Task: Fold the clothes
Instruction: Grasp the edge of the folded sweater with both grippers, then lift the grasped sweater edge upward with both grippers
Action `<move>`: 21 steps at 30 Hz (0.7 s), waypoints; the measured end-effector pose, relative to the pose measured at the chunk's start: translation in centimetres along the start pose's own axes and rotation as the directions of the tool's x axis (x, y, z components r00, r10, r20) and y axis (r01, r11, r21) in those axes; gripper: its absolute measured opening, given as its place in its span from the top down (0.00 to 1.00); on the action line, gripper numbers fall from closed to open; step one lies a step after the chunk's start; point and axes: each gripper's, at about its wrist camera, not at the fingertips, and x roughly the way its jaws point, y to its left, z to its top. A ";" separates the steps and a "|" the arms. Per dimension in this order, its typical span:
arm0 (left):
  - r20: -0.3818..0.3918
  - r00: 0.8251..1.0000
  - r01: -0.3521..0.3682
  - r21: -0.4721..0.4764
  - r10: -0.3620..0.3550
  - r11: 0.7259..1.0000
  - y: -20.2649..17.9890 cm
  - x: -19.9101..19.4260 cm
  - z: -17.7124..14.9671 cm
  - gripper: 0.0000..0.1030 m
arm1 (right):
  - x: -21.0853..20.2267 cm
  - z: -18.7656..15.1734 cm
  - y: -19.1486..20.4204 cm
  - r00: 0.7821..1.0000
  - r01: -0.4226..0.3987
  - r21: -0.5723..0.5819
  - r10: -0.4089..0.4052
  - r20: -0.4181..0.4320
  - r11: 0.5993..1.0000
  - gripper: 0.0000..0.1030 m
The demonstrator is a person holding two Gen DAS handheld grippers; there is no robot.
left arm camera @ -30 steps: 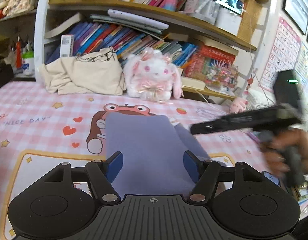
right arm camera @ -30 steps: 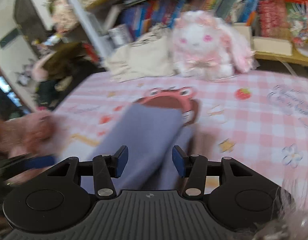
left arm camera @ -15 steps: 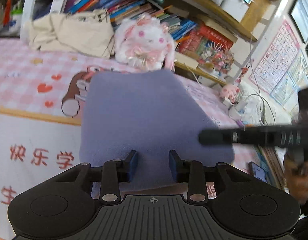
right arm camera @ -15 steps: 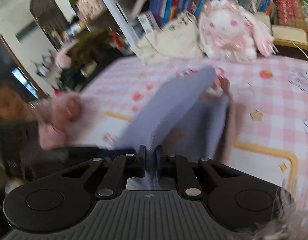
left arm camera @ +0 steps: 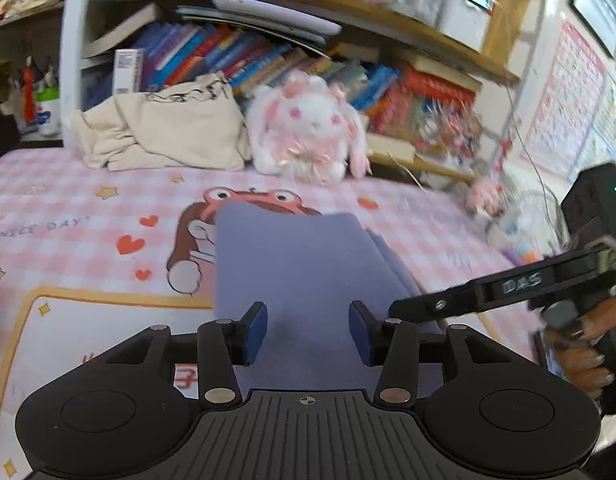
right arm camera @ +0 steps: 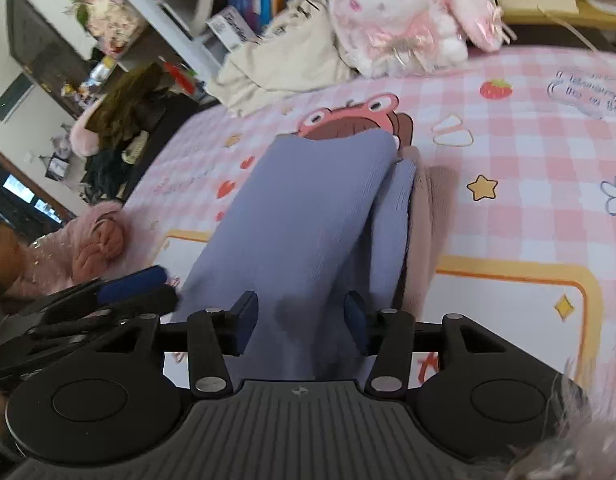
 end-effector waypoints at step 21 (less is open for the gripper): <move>-0.037 0.995 -0.099 -0.079 0.097 0.992 1.8 1.2 -0.8 0.46 | 1.0 -1.3 0.7 0.998 0.066 -0.042 -0.066 0.013 0.997 0.72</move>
